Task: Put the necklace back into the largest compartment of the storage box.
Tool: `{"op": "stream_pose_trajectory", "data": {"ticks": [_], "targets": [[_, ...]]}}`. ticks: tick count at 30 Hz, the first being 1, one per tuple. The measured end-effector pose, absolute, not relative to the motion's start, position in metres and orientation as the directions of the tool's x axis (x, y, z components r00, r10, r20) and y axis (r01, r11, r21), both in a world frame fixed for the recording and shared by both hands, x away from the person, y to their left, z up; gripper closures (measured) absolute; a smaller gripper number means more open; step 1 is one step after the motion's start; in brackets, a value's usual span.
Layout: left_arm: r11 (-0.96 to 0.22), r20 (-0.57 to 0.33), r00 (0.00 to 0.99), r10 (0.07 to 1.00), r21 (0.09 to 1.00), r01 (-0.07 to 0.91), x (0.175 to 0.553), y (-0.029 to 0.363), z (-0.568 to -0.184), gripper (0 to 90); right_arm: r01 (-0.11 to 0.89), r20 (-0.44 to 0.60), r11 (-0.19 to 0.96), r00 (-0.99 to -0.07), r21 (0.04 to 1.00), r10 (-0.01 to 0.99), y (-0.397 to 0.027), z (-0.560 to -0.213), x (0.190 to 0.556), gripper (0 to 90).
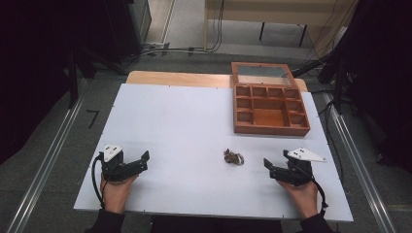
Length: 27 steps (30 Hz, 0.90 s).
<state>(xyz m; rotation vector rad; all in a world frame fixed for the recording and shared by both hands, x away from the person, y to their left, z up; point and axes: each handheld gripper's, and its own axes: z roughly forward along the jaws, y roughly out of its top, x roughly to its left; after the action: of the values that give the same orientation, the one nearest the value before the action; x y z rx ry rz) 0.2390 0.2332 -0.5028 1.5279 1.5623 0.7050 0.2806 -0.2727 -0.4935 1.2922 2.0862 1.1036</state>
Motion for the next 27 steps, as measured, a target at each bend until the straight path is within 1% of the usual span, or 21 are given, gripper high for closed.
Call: {"op": "stream_pose_trajectory", "data": {"ticks": [27], "targets": [[0.107, -0.169, 0.071, 0.983, 0.846, 0.522, 0.239, 0.234, -0.503, 4.1, 0.501, 0.025, 0.282, -0.522, 0.818, 0.853, -0.239, -0.495, 0.281, 16.4]]}}
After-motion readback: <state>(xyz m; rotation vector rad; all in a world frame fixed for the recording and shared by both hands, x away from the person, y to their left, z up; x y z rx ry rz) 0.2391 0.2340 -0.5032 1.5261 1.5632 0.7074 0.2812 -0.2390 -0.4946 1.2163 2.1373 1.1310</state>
